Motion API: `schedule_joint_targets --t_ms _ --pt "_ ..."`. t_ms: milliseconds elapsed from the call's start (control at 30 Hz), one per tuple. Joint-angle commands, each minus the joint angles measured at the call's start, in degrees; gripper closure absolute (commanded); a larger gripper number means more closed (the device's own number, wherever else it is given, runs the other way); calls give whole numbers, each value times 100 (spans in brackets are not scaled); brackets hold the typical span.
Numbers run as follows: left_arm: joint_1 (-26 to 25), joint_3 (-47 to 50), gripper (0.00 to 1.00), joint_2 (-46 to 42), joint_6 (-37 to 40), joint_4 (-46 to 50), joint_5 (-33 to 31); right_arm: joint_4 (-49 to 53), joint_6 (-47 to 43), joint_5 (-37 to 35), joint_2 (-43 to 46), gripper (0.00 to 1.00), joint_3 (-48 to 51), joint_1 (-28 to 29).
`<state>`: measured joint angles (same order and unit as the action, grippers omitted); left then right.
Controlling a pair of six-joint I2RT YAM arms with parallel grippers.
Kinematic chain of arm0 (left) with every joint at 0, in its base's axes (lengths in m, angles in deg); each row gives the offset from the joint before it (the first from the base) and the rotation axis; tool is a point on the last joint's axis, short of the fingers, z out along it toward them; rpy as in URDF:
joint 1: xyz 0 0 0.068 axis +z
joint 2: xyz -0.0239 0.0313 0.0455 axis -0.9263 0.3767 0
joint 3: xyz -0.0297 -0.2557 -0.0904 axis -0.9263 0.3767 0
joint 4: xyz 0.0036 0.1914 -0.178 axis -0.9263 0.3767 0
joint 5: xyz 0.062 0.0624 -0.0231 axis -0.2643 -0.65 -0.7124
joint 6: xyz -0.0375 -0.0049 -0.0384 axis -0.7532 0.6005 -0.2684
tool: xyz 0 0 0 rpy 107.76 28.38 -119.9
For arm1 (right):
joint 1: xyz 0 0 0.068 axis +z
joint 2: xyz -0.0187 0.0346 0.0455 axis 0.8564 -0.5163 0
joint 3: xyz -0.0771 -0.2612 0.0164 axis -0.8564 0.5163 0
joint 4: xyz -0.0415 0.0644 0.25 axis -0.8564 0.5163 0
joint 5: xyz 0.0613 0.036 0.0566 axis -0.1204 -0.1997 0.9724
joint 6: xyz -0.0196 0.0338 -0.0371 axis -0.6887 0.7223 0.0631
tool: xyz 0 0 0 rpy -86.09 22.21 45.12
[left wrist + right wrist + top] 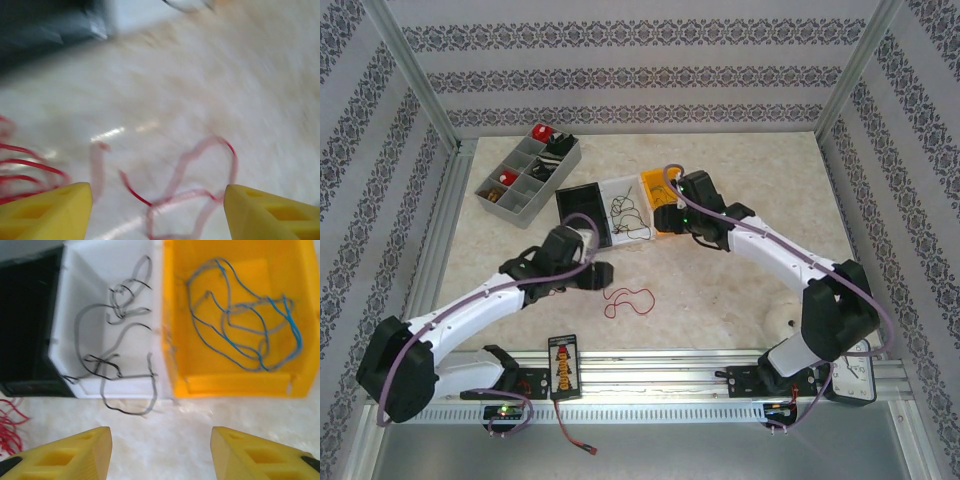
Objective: Untangle the cables
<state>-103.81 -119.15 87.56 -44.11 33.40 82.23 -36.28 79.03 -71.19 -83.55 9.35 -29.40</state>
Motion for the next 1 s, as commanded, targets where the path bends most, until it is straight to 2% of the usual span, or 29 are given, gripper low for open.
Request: schedule_joint_targets --t_ms 0,67,200,333,467,533,600,800,900,967 --pt "-355 -249 29 228 871 503 592 -119 316 -156 222 45 224 -187" --pt "-563 -322 28 432 993 535 381 -109 356 -85 214 45 222 -248" --pt "-773 -334 27 779 1125 270 -705 -97 374 -26 255 45 177 -297" --pt "-783 -221 27 995 1394 -281 -861 -112 418 28 312 45 184 -350" --pt "-791 -366 30 1346 1583 -226 -788 -119 431 75 390 45 226 -411" --pt "-787 -407 36 1509 1637 -243 -597 -120 461 80 429 45 270 -430" --pt "-791 -422 39 1617 1692 -230 -383 -113 478 99 467 45 309 -438" --pt "-783 -347 46 1929 1767 -543 -373 -138 517 92 600 46 494 -443" --pt "-783 -430 57 2170 1780 -621 -389 -138 554 119 641 46 552 -438" --pt "-783 -521 69 2280 1716 -615 -444 -133 567 99 668 46 582 -438"
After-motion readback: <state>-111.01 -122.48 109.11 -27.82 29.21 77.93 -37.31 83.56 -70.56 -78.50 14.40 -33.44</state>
